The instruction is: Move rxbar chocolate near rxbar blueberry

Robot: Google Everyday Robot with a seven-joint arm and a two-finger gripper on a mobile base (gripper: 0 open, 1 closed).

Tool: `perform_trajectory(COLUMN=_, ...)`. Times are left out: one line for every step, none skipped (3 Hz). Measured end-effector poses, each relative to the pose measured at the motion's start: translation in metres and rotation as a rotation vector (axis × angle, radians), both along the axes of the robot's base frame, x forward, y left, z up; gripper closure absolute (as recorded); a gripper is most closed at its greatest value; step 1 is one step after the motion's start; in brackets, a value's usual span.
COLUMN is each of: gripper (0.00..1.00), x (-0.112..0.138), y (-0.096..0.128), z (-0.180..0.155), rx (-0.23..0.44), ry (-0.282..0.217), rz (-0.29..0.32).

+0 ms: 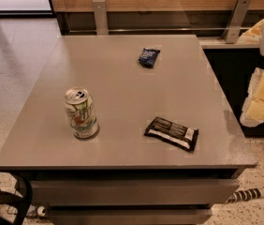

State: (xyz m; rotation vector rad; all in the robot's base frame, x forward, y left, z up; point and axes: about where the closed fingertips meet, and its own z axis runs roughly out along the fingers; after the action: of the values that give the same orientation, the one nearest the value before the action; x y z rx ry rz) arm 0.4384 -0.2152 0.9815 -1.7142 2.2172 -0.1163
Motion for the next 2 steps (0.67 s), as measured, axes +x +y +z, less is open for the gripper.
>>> perform_trajectory(gripper=0.00, x=0.0000, y=0.0000, z=0.0001, rx=0.000, ry=0.000, rz=0.000)
perform_trajectory(gripper=0.00, x=-0.0002, y=0.0026, z=-0.0073, rx=0.081, ry=0.001, rz=-0.035)
